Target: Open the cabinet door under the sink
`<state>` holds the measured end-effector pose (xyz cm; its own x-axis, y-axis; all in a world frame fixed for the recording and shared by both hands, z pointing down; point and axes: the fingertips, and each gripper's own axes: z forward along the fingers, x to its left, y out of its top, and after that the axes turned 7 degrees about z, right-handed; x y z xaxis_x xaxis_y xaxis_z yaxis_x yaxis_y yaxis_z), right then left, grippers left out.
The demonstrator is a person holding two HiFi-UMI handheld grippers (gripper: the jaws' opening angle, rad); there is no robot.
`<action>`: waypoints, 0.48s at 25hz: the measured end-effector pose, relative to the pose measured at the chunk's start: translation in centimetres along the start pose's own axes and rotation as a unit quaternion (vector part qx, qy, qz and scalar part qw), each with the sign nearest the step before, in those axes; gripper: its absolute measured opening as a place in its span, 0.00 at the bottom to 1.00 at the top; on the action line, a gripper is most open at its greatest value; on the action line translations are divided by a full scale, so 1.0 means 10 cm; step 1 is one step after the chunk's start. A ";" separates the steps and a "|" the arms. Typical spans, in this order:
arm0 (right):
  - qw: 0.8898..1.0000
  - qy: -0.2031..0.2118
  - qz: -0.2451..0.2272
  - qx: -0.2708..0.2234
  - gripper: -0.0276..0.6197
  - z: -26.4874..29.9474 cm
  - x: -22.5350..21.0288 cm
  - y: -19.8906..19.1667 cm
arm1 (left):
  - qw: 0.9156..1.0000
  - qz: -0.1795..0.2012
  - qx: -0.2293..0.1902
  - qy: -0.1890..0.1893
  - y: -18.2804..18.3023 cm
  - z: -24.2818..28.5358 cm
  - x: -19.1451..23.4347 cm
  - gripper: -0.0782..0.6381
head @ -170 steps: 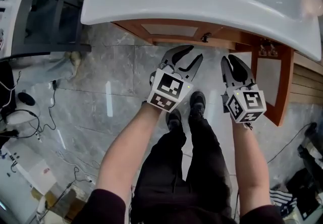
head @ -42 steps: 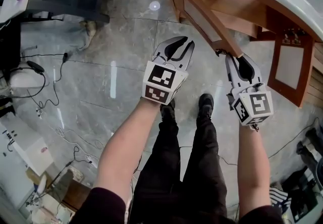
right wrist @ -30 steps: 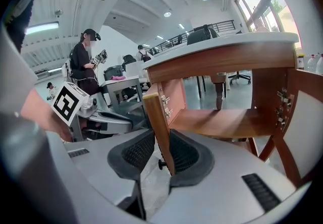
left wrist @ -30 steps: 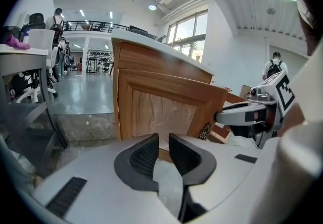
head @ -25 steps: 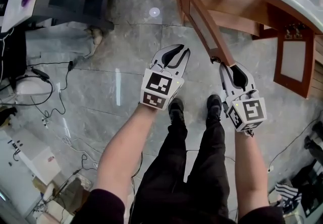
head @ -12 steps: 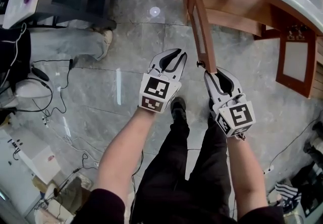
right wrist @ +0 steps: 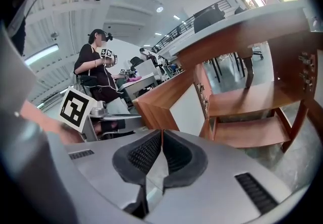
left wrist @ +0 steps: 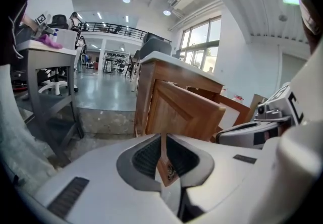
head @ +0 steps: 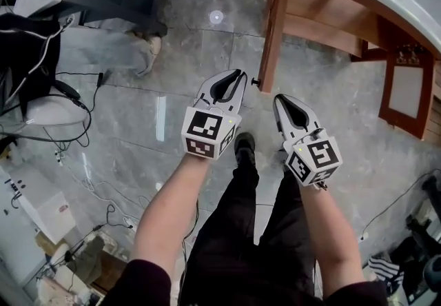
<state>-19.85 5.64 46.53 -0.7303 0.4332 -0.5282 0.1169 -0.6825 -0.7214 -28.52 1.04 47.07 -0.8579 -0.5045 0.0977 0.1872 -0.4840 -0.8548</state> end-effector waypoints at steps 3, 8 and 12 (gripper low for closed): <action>1.000 0.002 -0.011 0.004 0.08 -0.02 0.01 0.01 | 1.000 0.009 0.000 0.002 0.00 -0.07 -0.01 0.17; 1.000 0.009 -0.015 -0.005 0.09 -0.02 0.07 0.12 | 1.000 0.023 -0.007 -0.002 0.09 -0.08 -0.11 0.17; 1.000 0.012 -0.022 0.004 0.09 -0.08 0.14 0.15 | 0.999 0.030 -0.012 -0.008 0.20 -0.08 -0.19 0.17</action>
<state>-20.13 5.69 44.35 -0.7188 0.4759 -0.5067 0.0806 -0.6670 -0.7407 -26.89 1.62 44.79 -0.8376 -0.5436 0.0538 0.2265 -0.4353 -0.8714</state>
